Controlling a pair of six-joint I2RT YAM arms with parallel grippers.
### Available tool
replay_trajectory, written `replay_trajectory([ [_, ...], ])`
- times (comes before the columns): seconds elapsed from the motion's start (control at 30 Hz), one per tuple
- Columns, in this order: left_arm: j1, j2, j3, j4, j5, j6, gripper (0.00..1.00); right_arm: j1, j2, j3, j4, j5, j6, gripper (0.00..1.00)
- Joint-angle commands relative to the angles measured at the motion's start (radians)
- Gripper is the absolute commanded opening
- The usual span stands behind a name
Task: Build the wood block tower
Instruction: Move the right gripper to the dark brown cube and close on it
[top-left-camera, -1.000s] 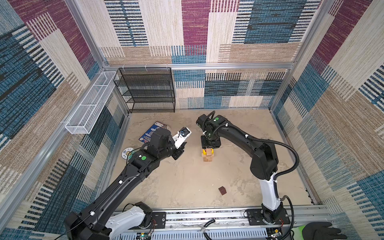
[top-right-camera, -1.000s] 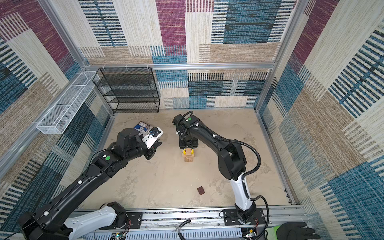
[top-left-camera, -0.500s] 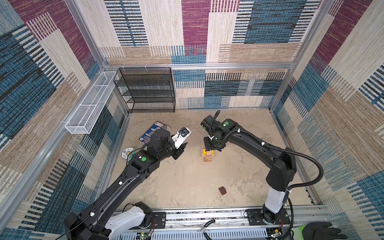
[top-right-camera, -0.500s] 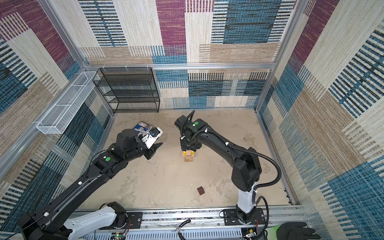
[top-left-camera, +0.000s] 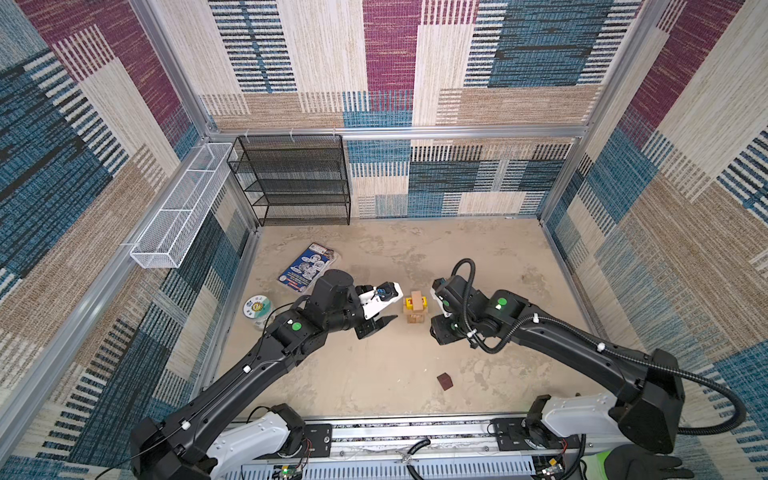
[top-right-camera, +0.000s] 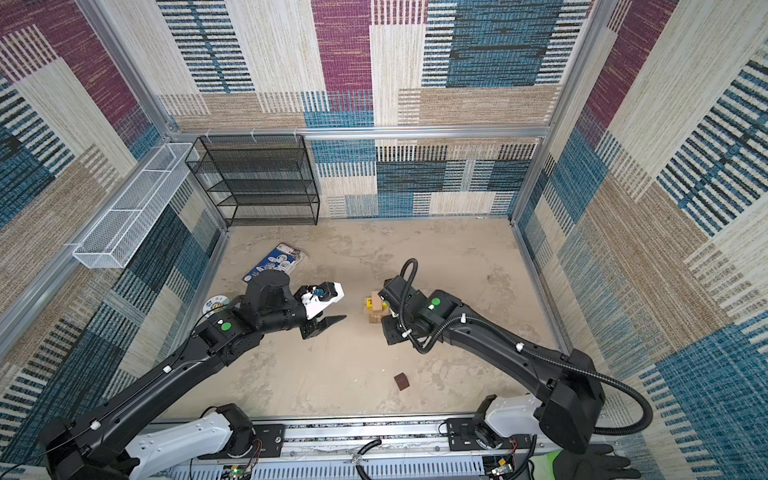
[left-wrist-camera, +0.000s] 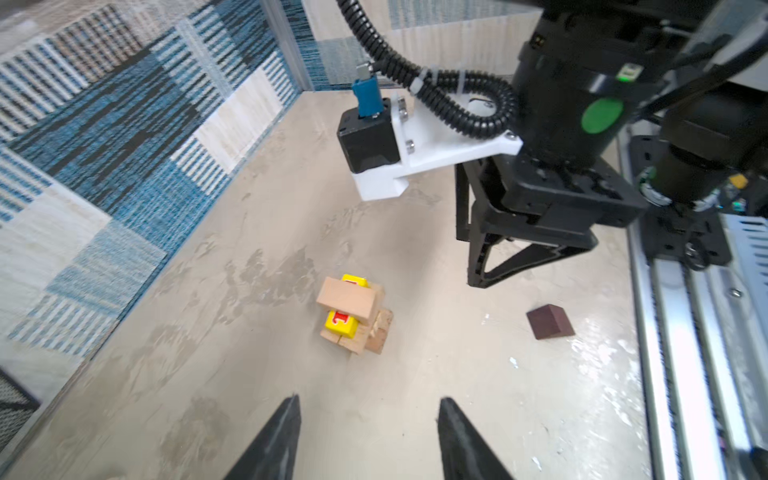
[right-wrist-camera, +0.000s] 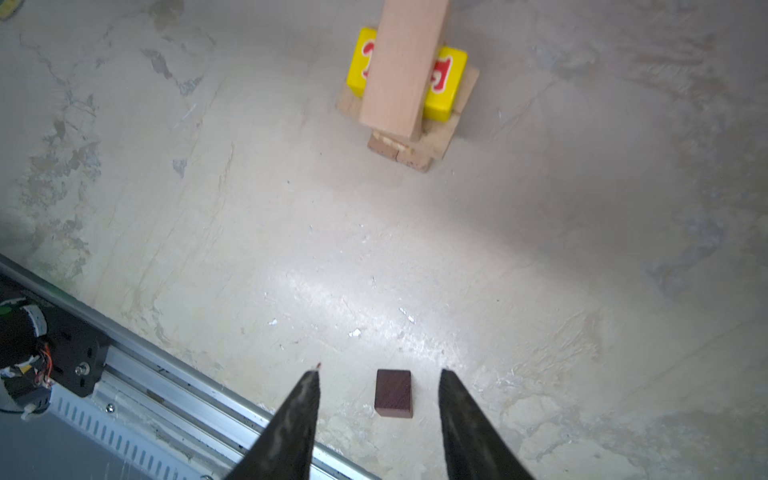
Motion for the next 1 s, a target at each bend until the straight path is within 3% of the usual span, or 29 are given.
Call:
replay_trajectory([
  [0.0, -0.037, 0.002, -0.015, -0.019, 0.060, 0.087, 0.61, 0.007, -0.069, -0.087, 0.038, -0.051, 0.062, 0.50],
  [0.17, -0.091, 0.006, -0.049, -0.036, 0.096, 0.146, 0.72, 0.056, -0.173, -0.204, 0.075, -0.103, 0.149, 0.50],
  [0.3, -0.127, 0.022, -0.055, -0.056, 0.113, 0.167, 0.78, 0.113, -0.215, -0.284, 0.084, -0.093, 0.189, 0.57],
  [0.5, -0.152, 0.041, -0.053, -0.059, 0.050, 0.182, 0.78, 0.202, -0.207, -0.358, 0.090, -0.045, 0.226, 0.57],
  [0.97, -0.172, 0.059, -0.048, -0.060, -0.018, 0.186, 0.78, 0.231, -0.108, -0.385, 0.163, -0.009, 0.230, 0.56],
])
